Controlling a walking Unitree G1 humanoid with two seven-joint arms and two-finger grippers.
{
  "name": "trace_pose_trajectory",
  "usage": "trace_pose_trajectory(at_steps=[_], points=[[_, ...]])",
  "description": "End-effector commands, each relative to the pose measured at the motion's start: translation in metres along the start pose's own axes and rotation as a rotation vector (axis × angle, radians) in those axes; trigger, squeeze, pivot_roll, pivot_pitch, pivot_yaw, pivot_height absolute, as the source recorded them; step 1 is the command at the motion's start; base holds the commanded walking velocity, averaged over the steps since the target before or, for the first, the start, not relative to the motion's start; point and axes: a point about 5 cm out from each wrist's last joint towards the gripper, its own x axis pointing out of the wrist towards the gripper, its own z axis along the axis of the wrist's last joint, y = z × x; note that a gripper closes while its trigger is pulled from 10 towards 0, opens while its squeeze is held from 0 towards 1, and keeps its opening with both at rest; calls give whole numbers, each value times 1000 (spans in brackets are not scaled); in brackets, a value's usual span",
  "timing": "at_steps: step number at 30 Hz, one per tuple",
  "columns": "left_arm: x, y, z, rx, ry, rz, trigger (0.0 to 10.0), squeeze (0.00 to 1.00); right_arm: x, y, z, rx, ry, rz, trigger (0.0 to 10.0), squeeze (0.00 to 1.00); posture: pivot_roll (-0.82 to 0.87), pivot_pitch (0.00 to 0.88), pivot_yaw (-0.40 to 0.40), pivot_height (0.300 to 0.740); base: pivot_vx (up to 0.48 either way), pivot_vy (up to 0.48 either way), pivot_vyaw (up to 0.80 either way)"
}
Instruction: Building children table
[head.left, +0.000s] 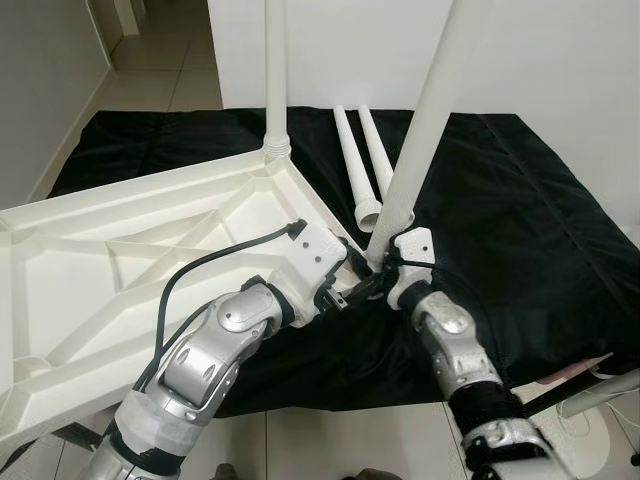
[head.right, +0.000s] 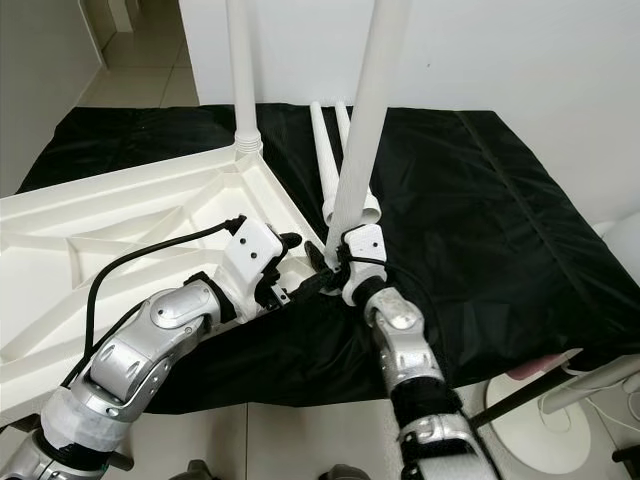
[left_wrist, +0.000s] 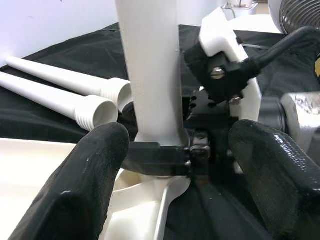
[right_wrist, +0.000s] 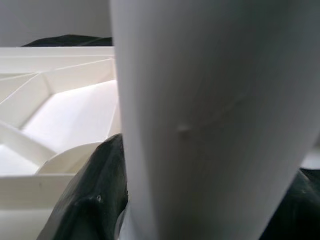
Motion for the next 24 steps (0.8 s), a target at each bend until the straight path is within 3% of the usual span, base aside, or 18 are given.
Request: trace_pose_trajectory(at_steps=[1,7,17,23,24], points=[[0,-3,1,5,0,-45,10000,0,-1,1,-6,82,39,-122,10000,0,-53,0,-7,740,0,0,0],[-1,-1,2,-1,-5,-35,10000,0,-3,14,-6,139,75,-393,10000,0,-50,0,-12,740,0,0,0],[2,1,4,-6,-15,-22,10000,0,0,9,4,104,55,-400,10000,0,-61,0,-10,740,0,0,0],[3,4,5,-6,-21,-10,10000,0,-2,18,9,57,32,-338,10000,0,-64,0,-11,740,0,0,0],[3,4,5,-7,-22,-9,10000,0,-2,20,11,69,10,-300,10000,949,-64,0,-13,740,0,0,0]])
